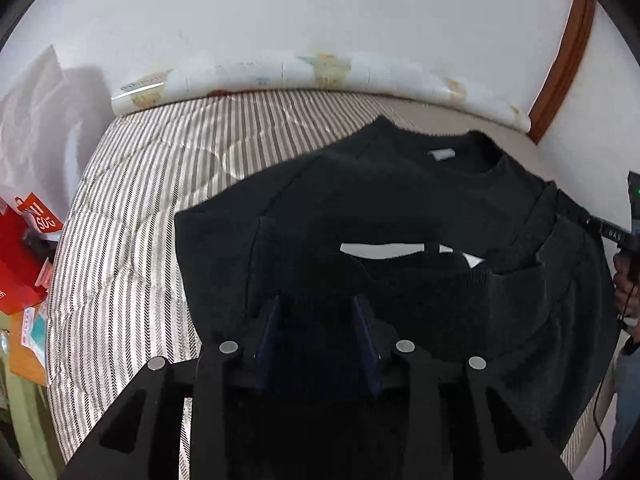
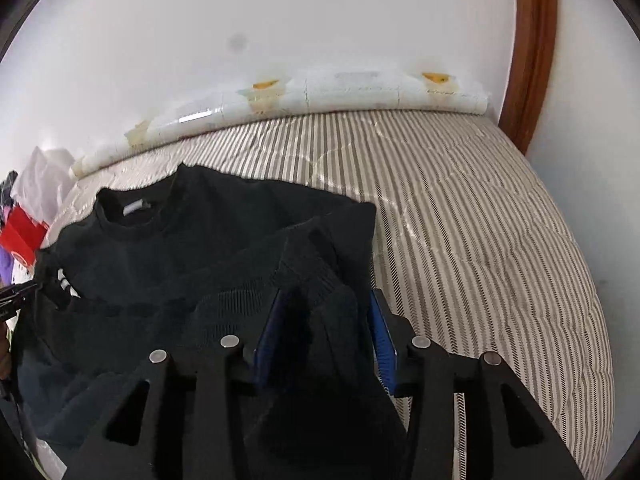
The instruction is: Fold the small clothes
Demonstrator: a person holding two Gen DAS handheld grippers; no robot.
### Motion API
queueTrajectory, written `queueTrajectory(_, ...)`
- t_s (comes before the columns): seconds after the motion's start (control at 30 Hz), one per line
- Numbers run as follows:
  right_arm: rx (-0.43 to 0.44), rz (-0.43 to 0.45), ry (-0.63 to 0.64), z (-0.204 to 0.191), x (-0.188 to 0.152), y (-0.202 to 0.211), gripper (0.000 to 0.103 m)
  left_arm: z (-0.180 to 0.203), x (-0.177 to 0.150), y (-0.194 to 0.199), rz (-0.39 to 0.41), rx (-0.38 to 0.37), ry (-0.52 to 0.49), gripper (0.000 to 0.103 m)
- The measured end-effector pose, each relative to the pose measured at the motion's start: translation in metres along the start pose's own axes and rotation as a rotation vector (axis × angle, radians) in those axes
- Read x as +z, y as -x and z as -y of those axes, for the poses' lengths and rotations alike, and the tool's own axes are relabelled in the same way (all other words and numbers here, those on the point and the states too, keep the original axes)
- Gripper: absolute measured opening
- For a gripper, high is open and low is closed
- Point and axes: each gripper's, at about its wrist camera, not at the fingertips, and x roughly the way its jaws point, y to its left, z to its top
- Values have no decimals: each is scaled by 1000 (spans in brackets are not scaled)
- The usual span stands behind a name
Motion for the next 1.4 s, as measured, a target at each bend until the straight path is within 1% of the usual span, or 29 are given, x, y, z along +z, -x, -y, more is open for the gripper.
queueTrajectory(0.07,-5,-18,4,-1,1,-6,43,2,0,1,-12,6,-10,33)
queueTrajectory(0.1,-8,-30,7,-3,1,-10,42,4,0,3,-14,13,-21,29)
queueTrajectory(0.13,-10,-35,13,-3,1,-11,41,6,-1,6,-6,31,-37,14)
queueTrajectory(0.17,-13,-40,21,-5,2,-12,36,9,-3,10,8,53,-57,10)
queueTrajectory(0.23,-27,-23,48,-8,1,-9,19,9,-3,20,55,41,-57,8)
queueTrajectory(0.3,-10,19,64,-8,2,2,13,-4,-3,44,159,12,39,8)
queueTrajectory(0.33,8,51,59,-5,2,10,12,-12,-2,53,203,1,85,8)
queueTrajectory(0.37,43,102,37,0,4,22,12,-19,0,62,245,-1,127,8)
queueTrajectory(0.4,72,136,16,3,6,29,12,-23,2,67,275,13,154,8)
queueTrajectory(0.47,112,195,-25,9,11,41,12,-24,7,67,305,46,151,8)
queueTrajectory(0.5,106,217,-40,8,14,43,12,-23,11,62,304,66,140,8)
queueTrajectory(0.57,86,225,-45,3,22,39,12,-24,16,54,295,76,159,8)
queueTrajectory(0.63,63,199,-37,-4,30,26,12,-24,22,42,276,91,174,8)
queueTrajectory(0.7,39,180,-23,-9,34,15,12,-25,22,32,273,128,163,8)
queueTrajectory(0.77,2,135,-20,-11,37,-1,12,-26,22,24,260,153,157,8)
queueTrajectory(0.83,1,104,-30,-8,37,-13,12,-28,23,11,230,171,162,8)
queueTrajectory(0.9,-1,55,-44,-4,35,-28,12,-30,22,5,206,176,170,8)
queueTrajectory(0.97,7,5,-64,1,35,-39,15,-32,22,1,183,180,178,8)
queueTrajectory(1.0,10,-5,-71,3,35,-41,16,-32,22,-1,177,180,180,9)
queueTrajectory(1.1,-11,-31,-30,1,36,-34,28,-31,23,-3,160,176,180,10)
queueTrajectory(1.13,-18,-26,-22,0,34,-28,30,-31,23,-2,157,174,181,13)
queueTrajectory(1.17,-20,-13,-17,1,32,-22,31,-31,23,-1,154,168,186,13)
queueTrajectory(1.2,-16,-3,-9,1,29,-15,32,-31,23,-1,147,148,193,16)
queueTrajectory(1.23,-10,3,2,1,25,-9,33,-32,22,-1,129,127,197,22)
queueTrajectory(1.27,-8,8,13,1,20,-3,33,-31,21,-1,119,120,197,25)
queueTrajectory(1.33,-26,4,35,3,10,2,34,-28,16,2,112,125,196,27)
queueTrajectory(1.4,-64,0,40,8,-1,4,35,-24,8,6,101,128,186,33)
